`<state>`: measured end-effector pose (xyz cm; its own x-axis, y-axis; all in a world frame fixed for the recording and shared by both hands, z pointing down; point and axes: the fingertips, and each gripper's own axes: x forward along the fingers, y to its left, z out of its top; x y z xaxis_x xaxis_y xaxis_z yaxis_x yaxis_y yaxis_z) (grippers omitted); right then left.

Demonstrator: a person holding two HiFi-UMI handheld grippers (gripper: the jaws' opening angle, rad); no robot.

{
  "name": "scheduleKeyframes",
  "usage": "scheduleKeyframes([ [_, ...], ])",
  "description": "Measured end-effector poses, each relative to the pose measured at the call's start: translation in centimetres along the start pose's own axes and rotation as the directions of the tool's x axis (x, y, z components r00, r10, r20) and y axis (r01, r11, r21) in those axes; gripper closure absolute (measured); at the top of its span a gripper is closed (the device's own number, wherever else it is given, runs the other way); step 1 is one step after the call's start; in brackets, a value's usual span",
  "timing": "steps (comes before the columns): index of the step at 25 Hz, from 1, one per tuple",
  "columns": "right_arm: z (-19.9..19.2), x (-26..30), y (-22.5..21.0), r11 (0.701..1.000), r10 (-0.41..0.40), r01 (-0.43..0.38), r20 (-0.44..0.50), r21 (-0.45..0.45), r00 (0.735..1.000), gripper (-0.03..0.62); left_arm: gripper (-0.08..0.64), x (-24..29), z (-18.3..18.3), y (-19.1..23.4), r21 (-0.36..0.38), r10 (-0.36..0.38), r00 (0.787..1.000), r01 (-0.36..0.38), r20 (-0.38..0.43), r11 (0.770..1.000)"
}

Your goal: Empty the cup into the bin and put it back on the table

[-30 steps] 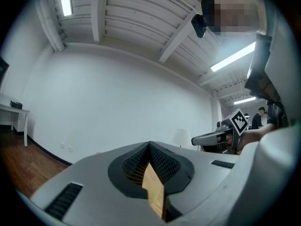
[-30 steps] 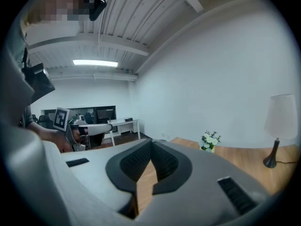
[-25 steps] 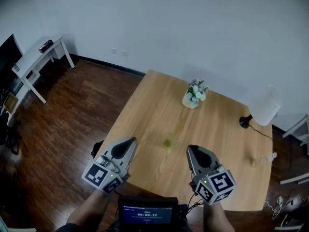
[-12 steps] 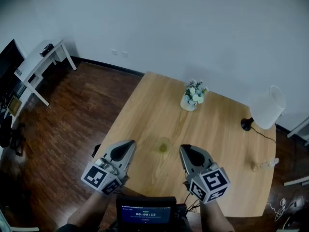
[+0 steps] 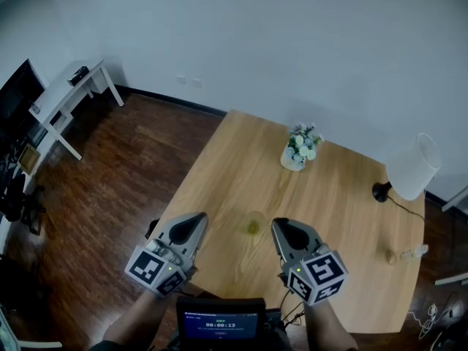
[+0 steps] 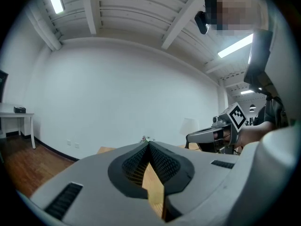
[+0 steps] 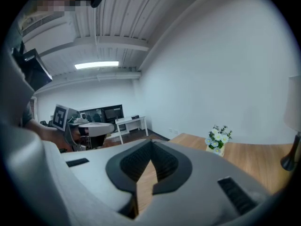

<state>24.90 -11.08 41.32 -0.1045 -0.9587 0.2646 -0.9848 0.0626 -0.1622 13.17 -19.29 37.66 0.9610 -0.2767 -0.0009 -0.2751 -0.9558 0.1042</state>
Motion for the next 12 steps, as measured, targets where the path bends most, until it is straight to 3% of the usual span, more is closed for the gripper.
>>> scheduleKeyframes([
  [12,0.7,4.2,-0.8,0.994,-0.113,0.113,0.010,-0.004,0.994,0.591,0.568,1.7,-0.6,3.8,-0.007,-0.090,0.996,0.090,0.020,0.996],
])
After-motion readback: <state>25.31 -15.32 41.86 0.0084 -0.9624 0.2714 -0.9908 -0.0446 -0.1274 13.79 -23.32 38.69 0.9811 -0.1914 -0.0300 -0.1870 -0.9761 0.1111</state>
